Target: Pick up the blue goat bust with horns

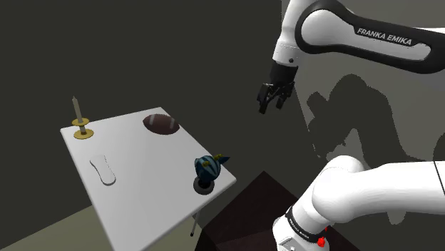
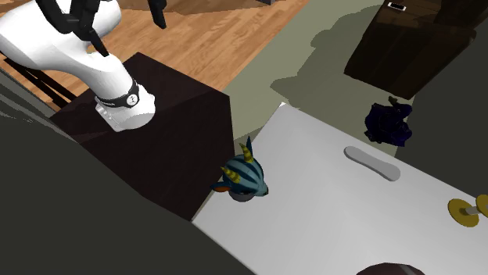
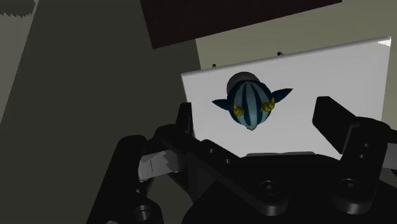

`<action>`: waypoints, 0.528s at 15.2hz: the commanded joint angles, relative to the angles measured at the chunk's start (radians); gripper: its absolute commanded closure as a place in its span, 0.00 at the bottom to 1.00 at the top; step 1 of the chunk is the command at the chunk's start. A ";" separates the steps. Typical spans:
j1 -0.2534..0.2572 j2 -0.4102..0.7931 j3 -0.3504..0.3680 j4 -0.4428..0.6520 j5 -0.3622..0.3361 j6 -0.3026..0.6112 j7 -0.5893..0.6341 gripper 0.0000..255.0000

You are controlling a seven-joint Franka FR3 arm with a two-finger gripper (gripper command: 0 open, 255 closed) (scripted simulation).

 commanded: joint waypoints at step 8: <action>0.006 0.214 0.061 -0.034 0.023 0.166 0.103 0.00</action>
